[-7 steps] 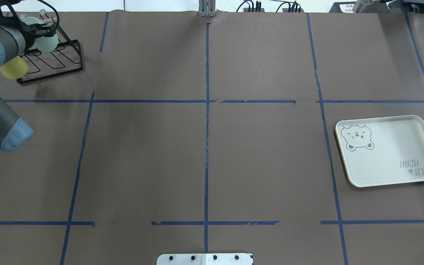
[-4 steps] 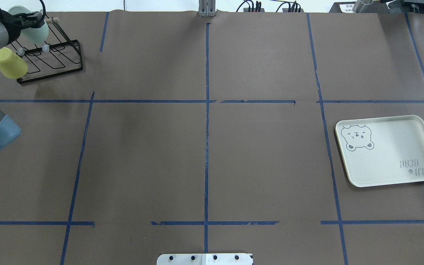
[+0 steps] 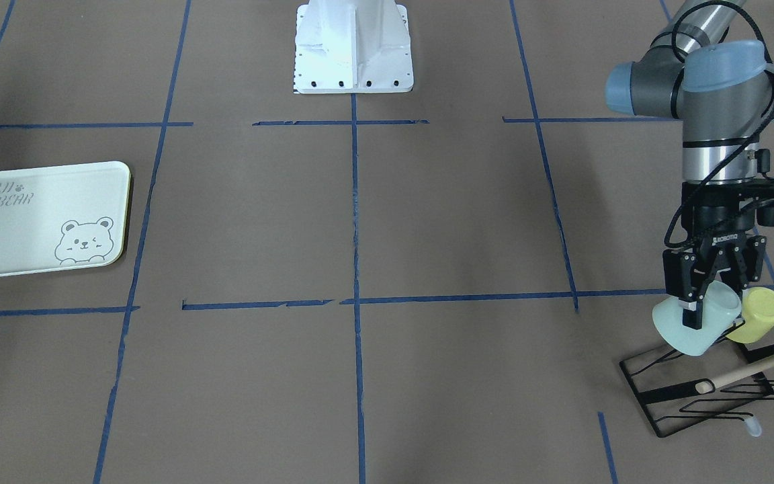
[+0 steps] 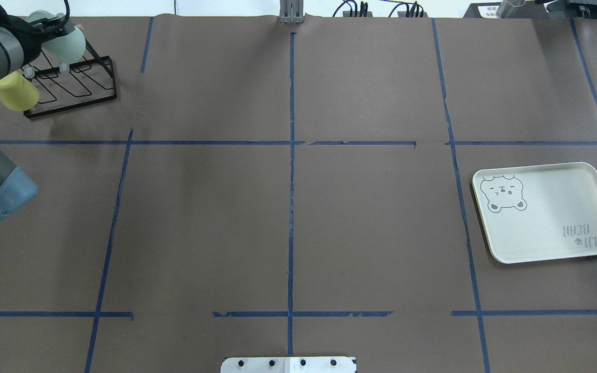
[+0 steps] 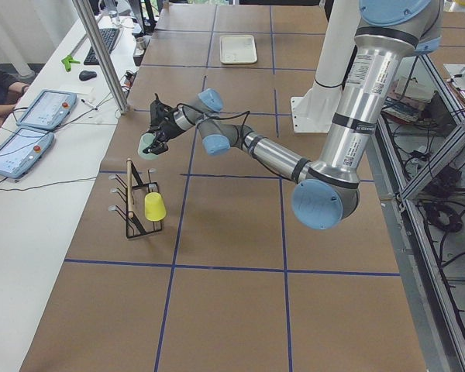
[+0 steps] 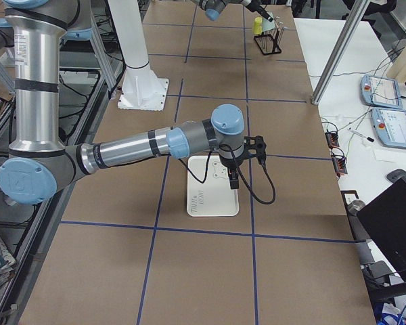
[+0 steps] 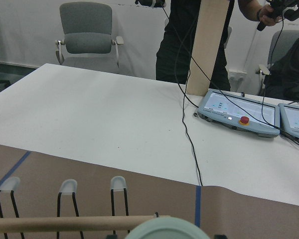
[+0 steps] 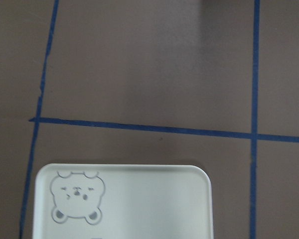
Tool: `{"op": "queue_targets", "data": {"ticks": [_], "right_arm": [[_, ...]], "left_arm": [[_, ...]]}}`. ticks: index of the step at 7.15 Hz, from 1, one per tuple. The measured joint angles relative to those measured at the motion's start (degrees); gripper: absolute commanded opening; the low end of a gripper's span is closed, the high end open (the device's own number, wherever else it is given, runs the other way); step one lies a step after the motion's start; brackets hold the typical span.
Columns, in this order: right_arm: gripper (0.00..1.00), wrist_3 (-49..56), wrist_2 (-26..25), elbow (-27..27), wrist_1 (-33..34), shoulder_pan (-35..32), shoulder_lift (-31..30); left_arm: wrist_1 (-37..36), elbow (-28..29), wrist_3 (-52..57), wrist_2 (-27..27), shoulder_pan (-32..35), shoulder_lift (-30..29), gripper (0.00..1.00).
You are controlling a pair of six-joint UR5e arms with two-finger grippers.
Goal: Left arm grabs green cup and hands to right arm on tray
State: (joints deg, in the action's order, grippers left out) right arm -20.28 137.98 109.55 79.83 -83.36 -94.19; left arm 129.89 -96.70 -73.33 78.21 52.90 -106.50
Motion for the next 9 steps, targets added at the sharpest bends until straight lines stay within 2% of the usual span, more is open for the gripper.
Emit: {"op": "queue_targets", "data": {"ticks": [1,3,6,9], "right_arm": [[1.00,-9.72,0.17,-0.14,-9.11,3.01,0.13],[1.00,-25.99,0.21,-1.16,-25.21,9.84,2.29],[1.00,-49.73,-0.83,-5.23,-46.10,18.40,10.10],[1.00,-68.55,-7.86,-6.78,-66.51,27.92,14.06]], "left_arm": [[0.52,-1.92,-4.45,1.99,-1.27,-0.10,0.52],[1.08,-6.89,-16.15,9.30,-3.05,-0.75,0.52],[3.42,-10.04,-34.32,12.01,-9.08,-4.77,0.52],[18.60,-9.44,-40.41,11.93,-16.70,-5.47,0.52]]}}
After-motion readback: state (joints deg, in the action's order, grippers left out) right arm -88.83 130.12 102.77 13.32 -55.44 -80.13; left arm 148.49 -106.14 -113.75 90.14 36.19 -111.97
